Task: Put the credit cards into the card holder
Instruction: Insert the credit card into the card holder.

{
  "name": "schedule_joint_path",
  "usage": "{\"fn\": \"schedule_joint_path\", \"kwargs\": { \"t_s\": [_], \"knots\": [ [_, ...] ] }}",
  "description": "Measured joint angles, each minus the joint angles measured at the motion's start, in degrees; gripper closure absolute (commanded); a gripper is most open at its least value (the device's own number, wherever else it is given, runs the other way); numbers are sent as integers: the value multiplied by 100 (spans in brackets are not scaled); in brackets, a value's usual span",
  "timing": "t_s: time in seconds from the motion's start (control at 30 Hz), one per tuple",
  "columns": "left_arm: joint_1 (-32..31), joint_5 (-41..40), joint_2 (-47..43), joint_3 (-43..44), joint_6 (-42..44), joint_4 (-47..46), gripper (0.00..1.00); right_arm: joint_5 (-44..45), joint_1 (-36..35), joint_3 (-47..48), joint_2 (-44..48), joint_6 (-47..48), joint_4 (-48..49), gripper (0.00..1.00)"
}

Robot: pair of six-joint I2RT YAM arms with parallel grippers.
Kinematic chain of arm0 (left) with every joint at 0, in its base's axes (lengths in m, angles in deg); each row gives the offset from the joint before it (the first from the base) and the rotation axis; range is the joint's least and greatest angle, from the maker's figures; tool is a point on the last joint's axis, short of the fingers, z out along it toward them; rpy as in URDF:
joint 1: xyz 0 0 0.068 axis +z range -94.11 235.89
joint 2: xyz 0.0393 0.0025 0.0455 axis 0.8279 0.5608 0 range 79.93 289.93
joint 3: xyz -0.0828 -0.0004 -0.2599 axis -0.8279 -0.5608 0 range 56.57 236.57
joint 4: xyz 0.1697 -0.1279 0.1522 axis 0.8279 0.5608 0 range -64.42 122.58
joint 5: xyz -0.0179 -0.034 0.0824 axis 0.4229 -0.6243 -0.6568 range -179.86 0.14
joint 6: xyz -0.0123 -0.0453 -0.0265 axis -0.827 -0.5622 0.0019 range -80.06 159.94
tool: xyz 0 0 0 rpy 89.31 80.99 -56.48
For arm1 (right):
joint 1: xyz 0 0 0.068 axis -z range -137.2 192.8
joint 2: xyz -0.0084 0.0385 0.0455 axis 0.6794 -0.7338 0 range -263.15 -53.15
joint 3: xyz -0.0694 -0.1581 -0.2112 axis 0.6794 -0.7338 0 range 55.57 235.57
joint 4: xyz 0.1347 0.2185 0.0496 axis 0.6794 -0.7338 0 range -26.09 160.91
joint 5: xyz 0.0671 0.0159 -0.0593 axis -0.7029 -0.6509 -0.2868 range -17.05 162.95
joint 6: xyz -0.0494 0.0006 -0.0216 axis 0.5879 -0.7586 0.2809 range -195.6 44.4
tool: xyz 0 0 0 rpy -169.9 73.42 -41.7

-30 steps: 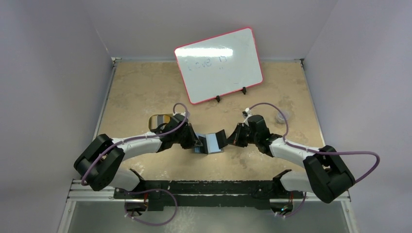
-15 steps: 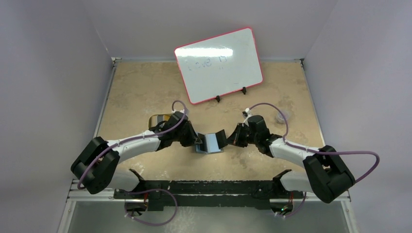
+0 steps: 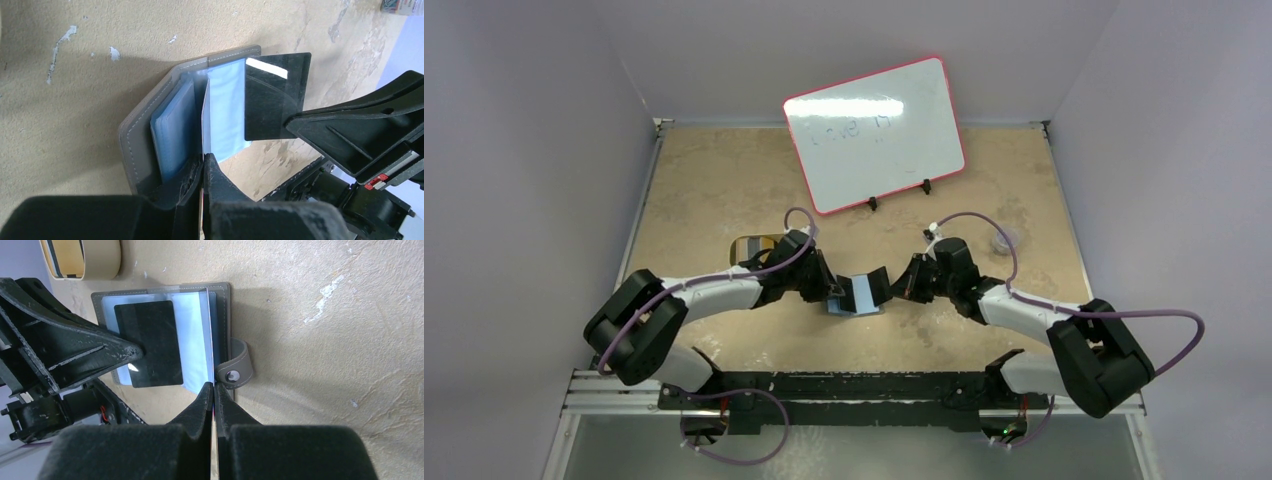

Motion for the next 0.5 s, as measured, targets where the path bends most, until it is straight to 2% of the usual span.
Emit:
{"fn": "schedule_joint_path", "kwargs": {
  "t_s": [0.5],
  "knots": [
    [-2, -81, -177, 0, -9, 306, 100, 0, 0, -35, -15, 0, 68, 100]
  ]
}}
